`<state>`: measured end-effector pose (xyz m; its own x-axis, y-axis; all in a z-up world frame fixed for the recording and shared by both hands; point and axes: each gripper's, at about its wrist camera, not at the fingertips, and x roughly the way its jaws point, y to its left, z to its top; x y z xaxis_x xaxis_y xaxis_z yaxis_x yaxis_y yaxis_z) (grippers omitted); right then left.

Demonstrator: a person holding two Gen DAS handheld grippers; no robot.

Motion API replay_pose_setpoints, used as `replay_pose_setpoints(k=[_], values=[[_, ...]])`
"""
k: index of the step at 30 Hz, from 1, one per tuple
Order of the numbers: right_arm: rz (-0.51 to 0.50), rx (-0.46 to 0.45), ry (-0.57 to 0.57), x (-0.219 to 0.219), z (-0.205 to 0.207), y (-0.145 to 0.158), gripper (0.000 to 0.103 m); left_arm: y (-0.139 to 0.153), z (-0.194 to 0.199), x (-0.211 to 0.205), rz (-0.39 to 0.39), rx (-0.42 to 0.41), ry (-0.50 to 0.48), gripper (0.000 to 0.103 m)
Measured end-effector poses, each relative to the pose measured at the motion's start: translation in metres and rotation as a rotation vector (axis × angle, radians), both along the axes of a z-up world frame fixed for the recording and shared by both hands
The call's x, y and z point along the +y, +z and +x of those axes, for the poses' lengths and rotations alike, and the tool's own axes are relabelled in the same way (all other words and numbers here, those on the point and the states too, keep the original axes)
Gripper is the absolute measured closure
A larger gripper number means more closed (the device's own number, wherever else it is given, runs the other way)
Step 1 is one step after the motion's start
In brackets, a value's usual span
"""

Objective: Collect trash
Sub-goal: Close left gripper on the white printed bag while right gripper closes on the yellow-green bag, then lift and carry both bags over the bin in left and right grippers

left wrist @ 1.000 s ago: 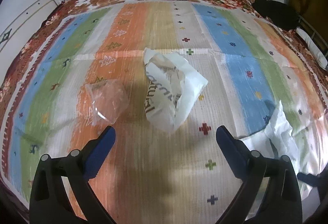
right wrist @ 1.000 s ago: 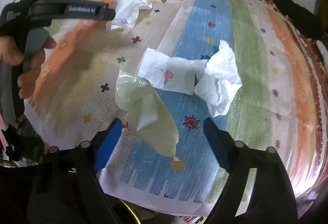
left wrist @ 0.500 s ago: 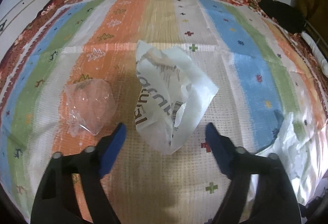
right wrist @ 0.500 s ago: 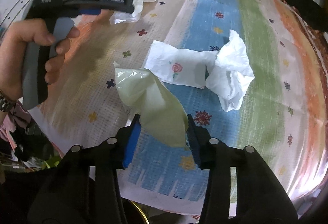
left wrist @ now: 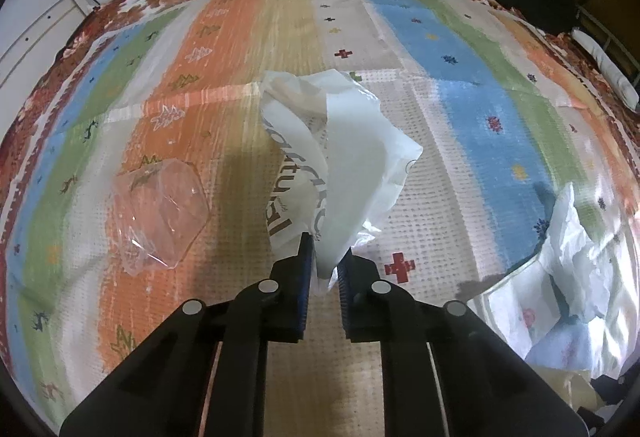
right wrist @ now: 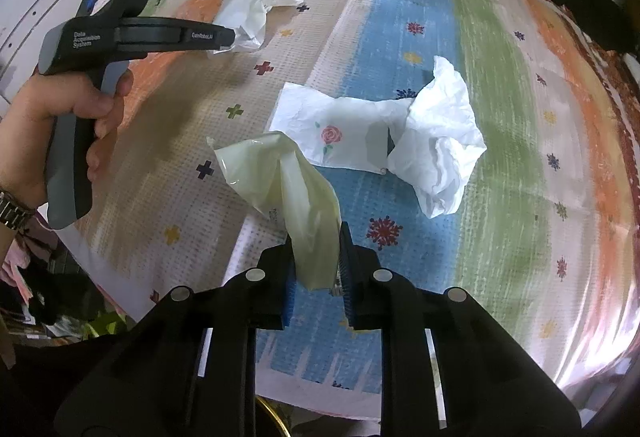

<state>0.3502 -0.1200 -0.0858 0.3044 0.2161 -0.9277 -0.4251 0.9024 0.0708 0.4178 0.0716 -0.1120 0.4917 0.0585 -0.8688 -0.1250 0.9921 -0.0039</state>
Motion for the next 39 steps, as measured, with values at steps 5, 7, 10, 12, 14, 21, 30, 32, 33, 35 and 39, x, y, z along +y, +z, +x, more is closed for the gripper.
replay_pose_setpoints(k=[5,7,10,12,14,21,30,32,33,35,39], values=[[0.018,-0.002,-0.006,-0.002,0.001,0.003,0.088,0.009,-0.005,-0.005,-0.017,-0.007,-0.022,0.093],[0.025,-0.005,-0.005,-0.001,0.001,0.006,0.088,0.010,-0.008,-0.007,-0.026,-0.003,-0.038,0.093],[0.038,-0.006,-0.005,-0.001,0.001,0.010,0.088,0.012,-0.018,-0.009,-0.022,0.006,-0.044,0.094],[0.047,-0.009,-0.008,-0.002,0.001,0.013,0.088,0.015,-0.027,-0.008,-0.035,0.007,-0.033,0.094],[0.050,-0.018,-0.016,-0.004,0.001,0.016,0.088,0.020,-0.034,-0.008,-0.041,0.007,-0.023,0.094],[0.034,-0.061,-0.022,-0.013,-0.007,0.024,0.088,0.042,-0.054,-0.017,-0.047,-0.002,-0.026,0.095],[0.079,-0.106,-0.077,-0.032,-0.023,0.048,0.088,0.062,-0.085,-0.018,-0.046,-0.016,-0.042,0.095],[0.084,-0.111,-0.077,-0.033,-0.027,0.052,0.088,0.064,-0.092,-0.015,-0.057,-0.017,-0.039,0.095],[0.093,-0.115,-0.081,-0.035,-0.028,0.055,0.088,0.066,-0.096,-0.014,-0.067,-0.017,-0.034,0.095],[0.112,-0.120,-0.093,-0.038,-0.030,0.060,0.088,0.071,-0.104,-0.011,-0.091,-0.018,-0.019,0.095],[0.138,-0.122,-0.109,-0.045,-0.033,0.067,0.088,0.084,-0.122,-0.011,-0.122,-0.038,-0.008,0.095]])
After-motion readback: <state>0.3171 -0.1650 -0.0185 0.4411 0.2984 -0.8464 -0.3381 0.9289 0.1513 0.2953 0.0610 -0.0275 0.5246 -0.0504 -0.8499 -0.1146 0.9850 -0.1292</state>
